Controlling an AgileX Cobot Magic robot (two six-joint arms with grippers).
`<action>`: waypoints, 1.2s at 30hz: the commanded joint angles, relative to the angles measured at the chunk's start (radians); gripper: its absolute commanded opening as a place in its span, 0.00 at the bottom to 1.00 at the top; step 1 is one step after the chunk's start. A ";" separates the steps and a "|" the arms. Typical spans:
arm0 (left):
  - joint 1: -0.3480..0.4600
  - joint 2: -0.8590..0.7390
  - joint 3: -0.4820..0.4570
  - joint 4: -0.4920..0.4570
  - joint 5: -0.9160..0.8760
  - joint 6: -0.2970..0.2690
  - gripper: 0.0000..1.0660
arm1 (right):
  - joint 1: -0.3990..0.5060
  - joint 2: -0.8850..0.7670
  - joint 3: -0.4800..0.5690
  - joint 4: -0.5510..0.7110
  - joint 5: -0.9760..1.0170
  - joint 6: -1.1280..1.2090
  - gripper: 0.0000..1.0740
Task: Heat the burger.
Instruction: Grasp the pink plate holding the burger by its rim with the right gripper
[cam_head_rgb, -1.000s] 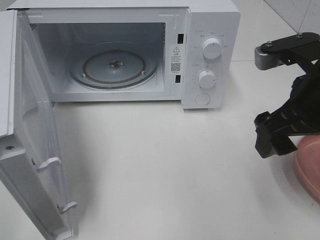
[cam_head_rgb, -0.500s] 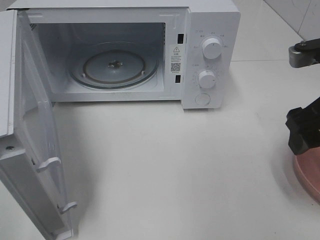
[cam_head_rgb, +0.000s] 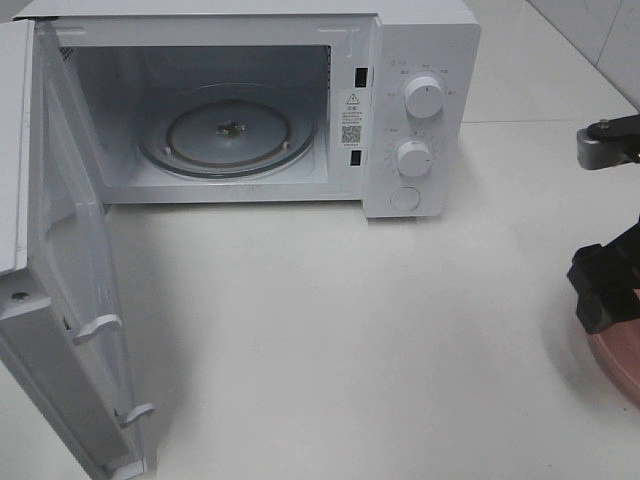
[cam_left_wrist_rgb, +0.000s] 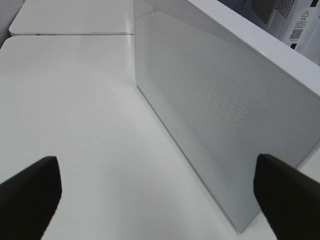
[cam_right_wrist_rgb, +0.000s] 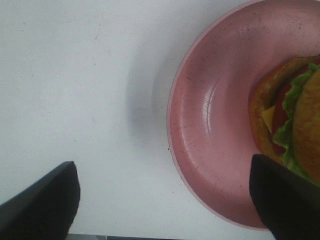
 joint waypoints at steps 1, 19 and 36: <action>-0.005 -0.020 0.000 -0.004 -0.003 -0.004 0.94 | -0.005 0.074 0.004 -0.003 -0.055 0.034 0.79; -0.005 -0.020 0.000 -0.004 -0.003 -0.004 0.94 | -0.073 0.278 0.004 -0.009 -0.218 0.079 0.76; -0.005 -0.020 0.000 -0.004 -0.003 -0.004 0.94 | -0.087 0.394 0.004 -0.027 -0.293 0.080 0.74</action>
